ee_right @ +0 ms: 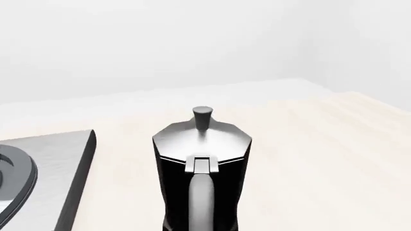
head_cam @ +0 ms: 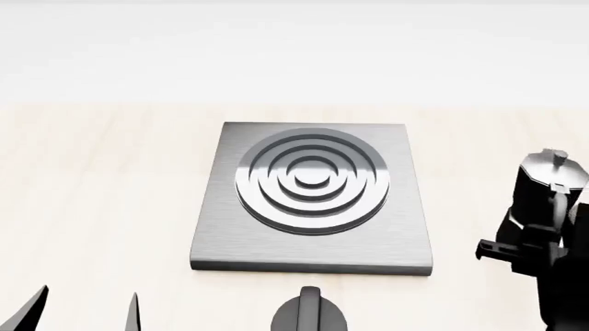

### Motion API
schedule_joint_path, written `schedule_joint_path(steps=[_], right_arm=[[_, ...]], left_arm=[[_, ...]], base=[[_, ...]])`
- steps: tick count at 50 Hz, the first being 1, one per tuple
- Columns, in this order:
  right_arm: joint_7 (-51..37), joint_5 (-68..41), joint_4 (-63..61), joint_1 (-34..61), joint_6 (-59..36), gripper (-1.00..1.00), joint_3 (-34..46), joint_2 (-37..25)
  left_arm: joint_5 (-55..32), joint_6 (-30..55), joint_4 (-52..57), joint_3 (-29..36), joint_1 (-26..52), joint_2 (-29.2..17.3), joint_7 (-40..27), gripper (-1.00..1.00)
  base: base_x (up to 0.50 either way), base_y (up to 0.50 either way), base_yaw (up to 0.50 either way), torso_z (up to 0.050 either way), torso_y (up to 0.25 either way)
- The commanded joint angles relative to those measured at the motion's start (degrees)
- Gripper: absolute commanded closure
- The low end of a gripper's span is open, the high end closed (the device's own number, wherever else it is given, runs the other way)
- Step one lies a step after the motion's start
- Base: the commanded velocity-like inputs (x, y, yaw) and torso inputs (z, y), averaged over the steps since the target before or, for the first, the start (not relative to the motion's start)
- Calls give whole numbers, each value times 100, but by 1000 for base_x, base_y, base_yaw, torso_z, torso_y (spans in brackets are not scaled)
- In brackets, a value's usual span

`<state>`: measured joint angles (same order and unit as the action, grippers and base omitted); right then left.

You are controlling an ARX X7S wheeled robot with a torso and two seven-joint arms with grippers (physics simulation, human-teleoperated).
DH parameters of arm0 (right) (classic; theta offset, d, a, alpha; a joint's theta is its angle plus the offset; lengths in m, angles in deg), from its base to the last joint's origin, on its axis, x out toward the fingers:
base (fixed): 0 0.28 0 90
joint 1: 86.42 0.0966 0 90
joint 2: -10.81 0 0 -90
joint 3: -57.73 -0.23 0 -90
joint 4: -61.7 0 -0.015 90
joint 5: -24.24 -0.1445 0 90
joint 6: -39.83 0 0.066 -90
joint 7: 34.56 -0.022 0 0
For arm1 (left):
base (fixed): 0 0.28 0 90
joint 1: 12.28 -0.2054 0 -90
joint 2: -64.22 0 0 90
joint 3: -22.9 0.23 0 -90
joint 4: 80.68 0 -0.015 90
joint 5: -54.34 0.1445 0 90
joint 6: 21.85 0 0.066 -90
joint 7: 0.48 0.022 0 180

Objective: Put the moka pot on the stove.

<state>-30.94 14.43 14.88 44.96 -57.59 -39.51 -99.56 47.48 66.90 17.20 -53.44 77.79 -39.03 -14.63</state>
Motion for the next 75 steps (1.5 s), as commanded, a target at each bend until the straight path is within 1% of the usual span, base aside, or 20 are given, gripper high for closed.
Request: schedule_joint_path(steps=[1, 3, 6, 8, 9, 11, 15, 17, 19, 21, 23, 24, 27, 37, 47, 53, 56, 65, 68, 75], right_arm=[[-6, 583, 383, 553, 659, 100, 468, 145], [19, 594, 508, 629, 723, 100, 494, 159], [66, 669, 1273, 829, 1292, 100, 577, 216], [95, 676, 1124, 851, 1135, 100, 603, 212], [91, 706, 1345, 890, 1340, 100, 625, 218], [113, 683, 1371, 926, 1357, 100, 613, 216], [34, 704, 886, 807, 1089, 100, 624, 220], [25, 729, 1378, 910, 1552, 100, 635, 235], [-47, 778, 1260, 918, 1581, 100, 660, 240], [-117, 902, 1646, 997, 2027, 100, 753, 265], [-153, 918, 1353, 958, 1877, 100, 764, 281], [-191, 961, 1535, 985, 2103, 100, 793, 291], [-273, 1018, 1581, 1024, 2248, 100, 824, 303], [-367, 1000, 705, 863, 1956, 100, 797, 329], [-386, 1058, 921, 1083, 2233, 100, 900, 455], [-342, 1059, 1371, 1377, 2542, 100, 959, 563], [-283, 1045, 1430, 1512, 2518, 100, 990, 636], [-212, 1022, 2686, 2061, 3367, 100, 1050, 842], [-170, 973, 2353, 2062, 3073, 100, 1033, 900], [-126, 982, 3148, 2378, 3565, 100, 1083, 1050]], left_arm=[[-195, -129, -59, -58, -22, -1, 91, -100], [-203, -135, -72, -61, -15, -8, 84, -100], [-205, -154, -76, -64, -18, -18, 70, -100], [-204, -164, -93, -54, -11, -16, 64, -100], [-202, -185, -114, -44, -11, -14, 68, -100], [-205, -197, -136, -31, -3, -11, 68, -100], [-212, -135, -55, -12, -11, -27, 48, -100], [-226, -90, -16, -14, -8, -34, 33, -100], [-214, -121, -31, 4, -16, -36, 32, -100], [-225, -101, -24, 7, -9, -40, 25, -100], [-220, -66, 40, 11, -24, -52, 4, -100], [-226, -57, 51, 9, -25, -55, -3, -100], [-225, -86, 26, 17, -27, -58, -10, -100], [-254, -135, -43, 40, -4, -70, -16, -100], [-265, -258, -162, 56, 7, -82, -21, -100], [-279, -261, -144, 66, -5, -97, -38, -100], [-283, -303, -169, 73, -18, -100, -39, -100], [-315, -311, -151, 73, -23, -127, -63, -100], [-321, -318, -159, 83, -24, -130, -65, -100], [-331, -343, -190, 96, -19, -140, -77, -100]], base=[[0, 0, 0, 0, 0], [0, 0, 0, 0, 0], [0, 0, 0, 0, 0], [0, 0, 0, 0, 0], [0, 0, 0, 0, 0], [0, 0, 0, 0, 0], [0, 0, 0, 0, 0], [0, 0, 0, 0, 0], [0, 0, 0, 0, 0], [0, 0, 0, 0, 0], [0, 0, 0, 0, 0], [0, 0, 0, 0, 0], [0, 0, 0, 0, 0], [0, 0, 0, 0, 2], [0, 0, 0, 0, 1], [0, 0, 0, 0, 0], [0, 0, 0, 0, 3], [0, 0, 0, 0, 1], [0, 0, 0, 0, 0], [0, 0, 0, 0, 1]])
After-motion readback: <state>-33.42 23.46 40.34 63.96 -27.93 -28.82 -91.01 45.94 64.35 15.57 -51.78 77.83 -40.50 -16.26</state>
